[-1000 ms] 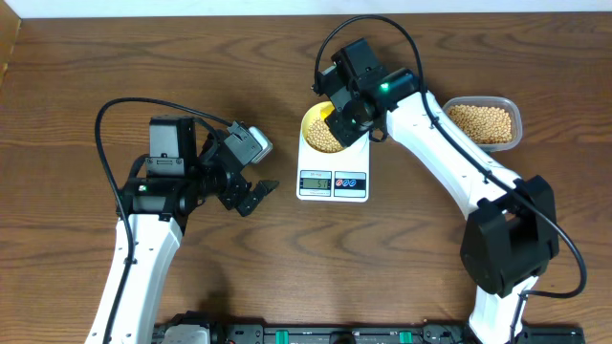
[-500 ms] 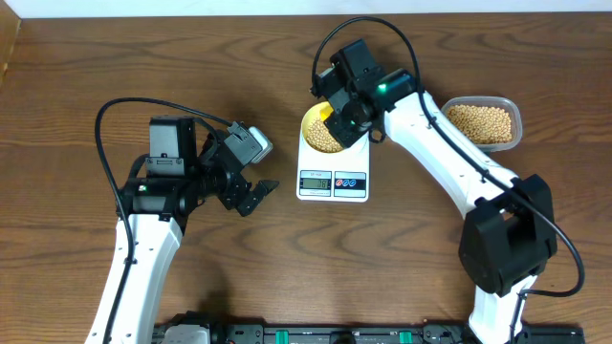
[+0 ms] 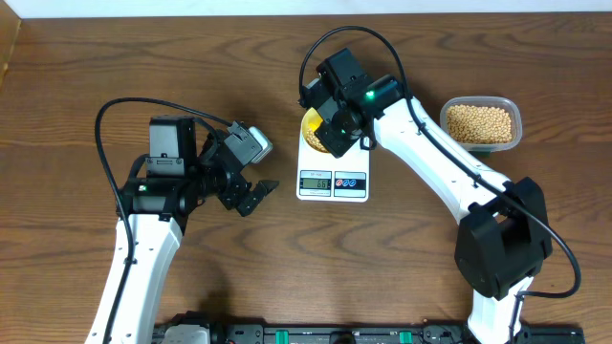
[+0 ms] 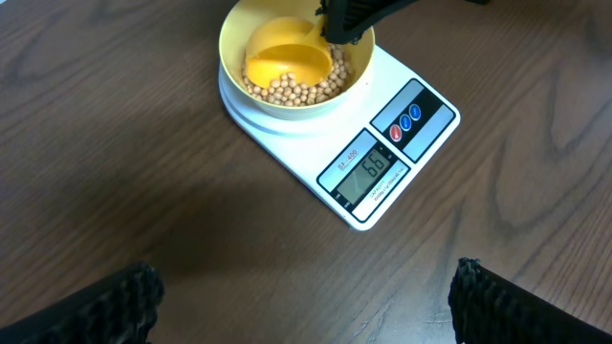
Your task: Scoop item into bowl and weigh 50g on scale
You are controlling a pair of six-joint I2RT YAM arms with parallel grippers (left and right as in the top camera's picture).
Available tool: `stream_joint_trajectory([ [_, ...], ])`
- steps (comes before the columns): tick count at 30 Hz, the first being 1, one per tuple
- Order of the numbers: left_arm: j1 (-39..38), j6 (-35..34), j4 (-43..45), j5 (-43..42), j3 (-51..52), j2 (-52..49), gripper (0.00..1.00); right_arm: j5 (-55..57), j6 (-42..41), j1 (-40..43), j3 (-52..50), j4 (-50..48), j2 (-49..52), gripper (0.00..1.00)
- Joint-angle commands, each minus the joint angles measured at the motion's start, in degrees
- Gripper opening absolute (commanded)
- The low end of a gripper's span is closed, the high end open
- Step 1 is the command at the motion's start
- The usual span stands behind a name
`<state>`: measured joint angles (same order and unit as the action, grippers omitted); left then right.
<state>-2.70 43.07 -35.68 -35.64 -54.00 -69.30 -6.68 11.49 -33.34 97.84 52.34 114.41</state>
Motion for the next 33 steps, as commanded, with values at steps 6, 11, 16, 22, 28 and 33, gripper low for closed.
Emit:
stream_joint_trajectory([
  [6, -0.13, -0.72, -0.04, -0.33, -0.98, -0.15, 0.97, -5.25, -2.27, 1.20, 0.02, 0.61, 0.98, 0.01],
  [11, -0.13, -0.72, -0.07, -0.33, -0.98, -0.15, 0.98, -11.04, -2.86, 3.10, 0.07, 0.63, 0.98, 0.01],
  [16, -0.13, -0.70, -0.04, -0.33, -0.98, -0.15, 0.98, -15.04, -4.63, 6.27, 0.44, 0.87, 0.33, 0.01],
  [22, -0.11, -0.72, -0.07, -0.33, -0.98, -0.15, 0.98, -23.45, -4.63, 9.44, 2.60, 1.51, -0.09, 0.01],
  [28, -0.11, -0.72, -0.04, -0.33, -0.98, -0.15, 0.98, -32.04, -4.61, 12.55, 5.05, 2.56, -0.55, 0.01],
  [33, -0.13, -0.72, -0.04, -0.33, -0.98, -0.15, 0.98, -37.27, -4.59, 15.61, 7.17, 4.83, -0.57, 0.01],
])
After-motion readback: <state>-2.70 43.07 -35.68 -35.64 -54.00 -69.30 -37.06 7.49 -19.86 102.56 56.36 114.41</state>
